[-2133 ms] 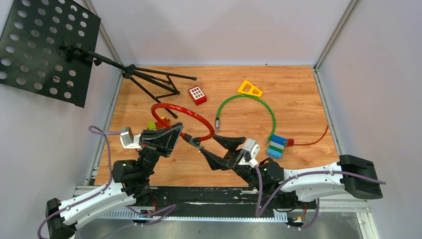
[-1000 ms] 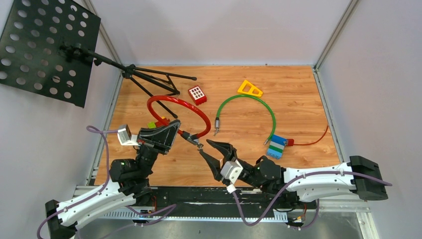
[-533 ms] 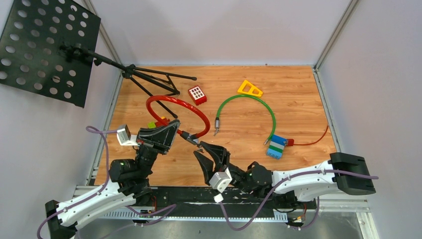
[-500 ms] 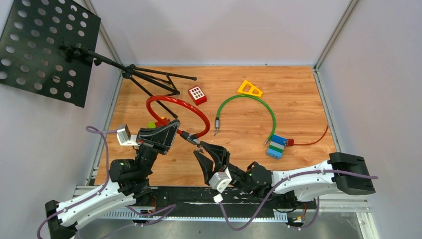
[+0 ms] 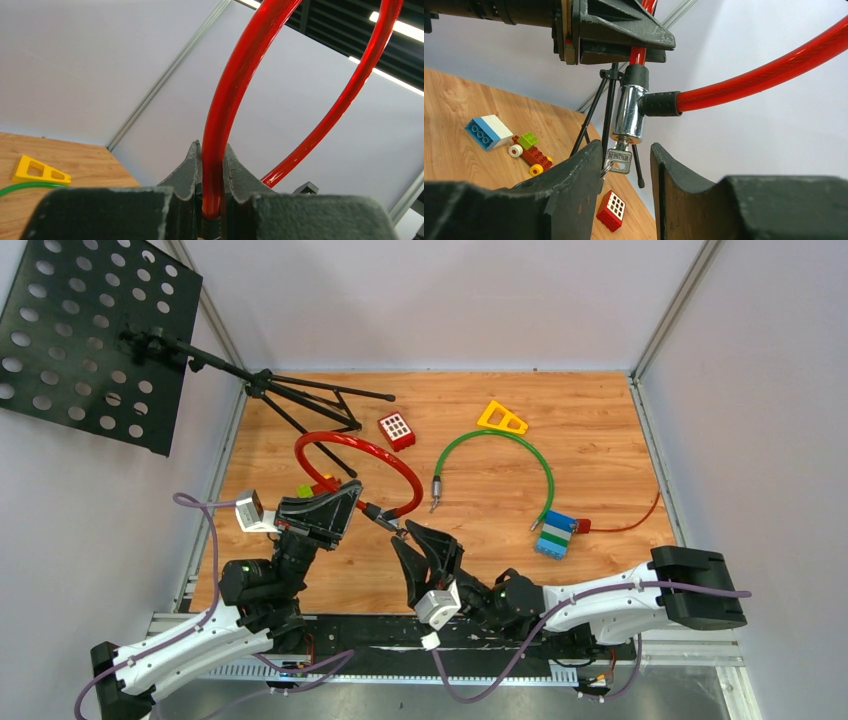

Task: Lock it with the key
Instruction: Lock the lock.

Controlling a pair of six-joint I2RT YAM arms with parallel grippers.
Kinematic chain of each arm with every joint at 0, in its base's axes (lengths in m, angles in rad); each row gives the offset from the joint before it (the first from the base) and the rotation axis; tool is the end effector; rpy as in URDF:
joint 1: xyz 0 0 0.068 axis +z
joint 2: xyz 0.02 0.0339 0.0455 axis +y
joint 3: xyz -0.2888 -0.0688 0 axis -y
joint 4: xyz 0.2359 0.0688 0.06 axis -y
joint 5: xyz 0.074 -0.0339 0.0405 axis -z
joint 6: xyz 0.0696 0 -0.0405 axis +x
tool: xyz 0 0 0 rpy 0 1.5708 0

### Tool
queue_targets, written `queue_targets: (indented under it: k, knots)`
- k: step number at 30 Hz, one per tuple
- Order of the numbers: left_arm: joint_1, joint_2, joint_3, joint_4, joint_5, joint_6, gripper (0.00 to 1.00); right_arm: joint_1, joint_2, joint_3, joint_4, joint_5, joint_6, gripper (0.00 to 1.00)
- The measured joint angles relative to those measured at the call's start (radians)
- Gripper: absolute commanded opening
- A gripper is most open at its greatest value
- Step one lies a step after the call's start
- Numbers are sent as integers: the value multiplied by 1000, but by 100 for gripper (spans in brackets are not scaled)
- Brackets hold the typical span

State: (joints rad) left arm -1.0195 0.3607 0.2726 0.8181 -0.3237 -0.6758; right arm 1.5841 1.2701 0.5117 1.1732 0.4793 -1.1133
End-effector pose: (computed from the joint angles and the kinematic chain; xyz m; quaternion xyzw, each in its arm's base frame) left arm 0.0683 -0.0688 0.3478 -0.0761 0.4220 -0.6320 0.6455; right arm 0.0285 0.2716 0.3254 -0.4739 0.3108 0.0637 0.8214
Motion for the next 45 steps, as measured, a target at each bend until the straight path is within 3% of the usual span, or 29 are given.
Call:
queue_targets:
  k: [9,38,45]
  knots:
    - [0,0,0,0,0,0,0,5,10,0,-35,10,4,40]
    - [0,-4,0,-7,0,-1,0,5,45,0,14,71,-44,21]
    - [0,-3,0,-7,2,-1,0,5,18,0,-23,68,6,12]
